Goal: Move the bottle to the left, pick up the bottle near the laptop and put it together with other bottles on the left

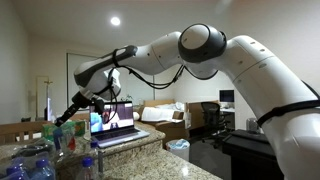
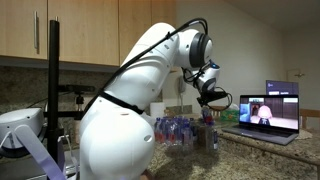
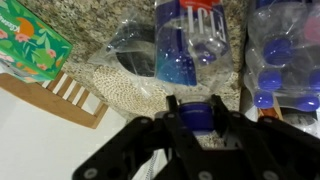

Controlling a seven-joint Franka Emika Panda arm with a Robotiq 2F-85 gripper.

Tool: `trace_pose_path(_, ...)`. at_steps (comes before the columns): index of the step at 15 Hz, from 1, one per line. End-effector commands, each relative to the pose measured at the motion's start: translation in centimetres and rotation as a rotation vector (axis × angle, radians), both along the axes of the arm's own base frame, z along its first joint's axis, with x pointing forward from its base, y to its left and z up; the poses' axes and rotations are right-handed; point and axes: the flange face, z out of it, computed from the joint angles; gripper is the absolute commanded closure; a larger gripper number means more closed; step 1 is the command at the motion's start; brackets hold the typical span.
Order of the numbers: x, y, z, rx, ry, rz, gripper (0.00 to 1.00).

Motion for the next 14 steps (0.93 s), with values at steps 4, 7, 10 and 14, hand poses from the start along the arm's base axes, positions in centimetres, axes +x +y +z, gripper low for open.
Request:
trace_pose_path(4, -4.3, -0.4, -0.1, -0.053, -0.016, -0.031, 0.85)
trace_pose_path(7, -7.3, -0.4, 0.0, -0.086, -0.034, -0.046, 0.85)
trace_pose_path(10, -10.1, -0.5, 0.2, -0.095, -0.065, -0.051, 0.85)
trace_pose_path(14, -11.4, -1.1, 0.0, -0.038, -0.055, -0.05, 0.85)
